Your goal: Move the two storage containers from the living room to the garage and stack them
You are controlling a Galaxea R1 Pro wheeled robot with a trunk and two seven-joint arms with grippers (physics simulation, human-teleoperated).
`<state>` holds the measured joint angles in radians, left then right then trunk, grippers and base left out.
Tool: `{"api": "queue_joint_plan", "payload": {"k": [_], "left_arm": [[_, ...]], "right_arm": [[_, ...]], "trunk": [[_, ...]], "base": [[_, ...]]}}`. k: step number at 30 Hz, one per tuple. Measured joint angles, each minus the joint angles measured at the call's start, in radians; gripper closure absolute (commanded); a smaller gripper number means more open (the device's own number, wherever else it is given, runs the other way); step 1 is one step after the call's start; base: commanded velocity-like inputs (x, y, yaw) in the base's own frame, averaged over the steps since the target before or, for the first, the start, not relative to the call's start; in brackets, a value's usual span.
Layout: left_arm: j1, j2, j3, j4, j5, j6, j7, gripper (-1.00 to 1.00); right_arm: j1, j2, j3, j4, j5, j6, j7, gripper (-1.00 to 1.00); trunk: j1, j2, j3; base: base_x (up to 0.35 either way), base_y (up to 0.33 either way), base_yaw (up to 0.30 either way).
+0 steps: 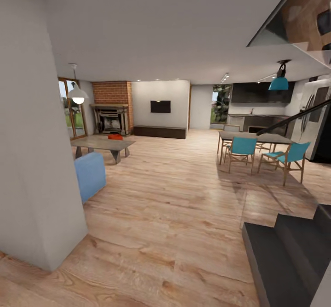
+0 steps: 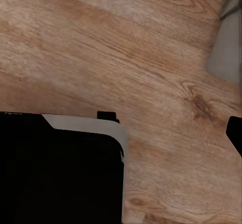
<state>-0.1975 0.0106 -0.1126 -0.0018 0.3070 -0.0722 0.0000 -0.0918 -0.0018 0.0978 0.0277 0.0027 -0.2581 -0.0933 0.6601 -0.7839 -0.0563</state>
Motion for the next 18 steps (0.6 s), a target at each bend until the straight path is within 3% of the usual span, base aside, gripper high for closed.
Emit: {"api": "queue_joint_plan", "payload": {"k": [18], "left_arm": [[0.000,0.000,0.000,0.000,0.000,-0.002,0.000,-1.00]], "right_arm": [[0.000,-0.004,0.002,0.000,0.001,0.001,0.005,-1.00]], "trunk": [[0.000,0.000,0.000]], "base": [[0.323,0.000,-0.012]]}}
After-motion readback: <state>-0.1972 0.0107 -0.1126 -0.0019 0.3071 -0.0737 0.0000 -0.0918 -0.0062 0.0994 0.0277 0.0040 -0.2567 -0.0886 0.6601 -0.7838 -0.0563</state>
